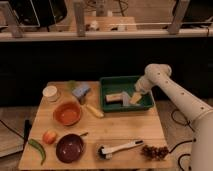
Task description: Place towel in table surface
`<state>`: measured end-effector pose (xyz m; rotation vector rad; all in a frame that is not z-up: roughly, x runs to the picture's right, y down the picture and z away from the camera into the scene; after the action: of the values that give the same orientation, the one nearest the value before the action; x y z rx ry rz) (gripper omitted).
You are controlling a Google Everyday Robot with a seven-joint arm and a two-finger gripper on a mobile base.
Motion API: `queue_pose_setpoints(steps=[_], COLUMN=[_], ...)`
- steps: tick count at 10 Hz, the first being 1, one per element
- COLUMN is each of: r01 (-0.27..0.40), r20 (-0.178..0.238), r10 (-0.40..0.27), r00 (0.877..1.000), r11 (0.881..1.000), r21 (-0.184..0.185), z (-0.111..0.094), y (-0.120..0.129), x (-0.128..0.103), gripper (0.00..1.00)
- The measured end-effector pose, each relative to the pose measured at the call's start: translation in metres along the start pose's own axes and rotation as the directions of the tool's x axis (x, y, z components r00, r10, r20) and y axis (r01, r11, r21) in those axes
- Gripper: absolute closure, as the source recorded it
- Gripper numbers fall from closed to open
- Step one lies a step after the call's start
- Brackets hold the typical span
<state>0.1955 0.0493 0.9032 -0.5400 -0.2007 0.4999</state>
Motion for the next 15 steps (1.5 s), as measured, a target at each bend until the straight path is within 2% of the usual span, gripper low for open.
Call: queue_pose_setpoints(steps=[4, 15], r01=[-0.032, -0.058], r20=[0.010, 0.000], r10=[0.032, 0.058], r00=[0.999, 0.998], r11=[0.999, 0.997], r21=[0.000, -0.057], z=[0.013, 0.050], y=[0.005, 0.018], x=[0.002, 0.010], gripper=[0.20, 0.20])
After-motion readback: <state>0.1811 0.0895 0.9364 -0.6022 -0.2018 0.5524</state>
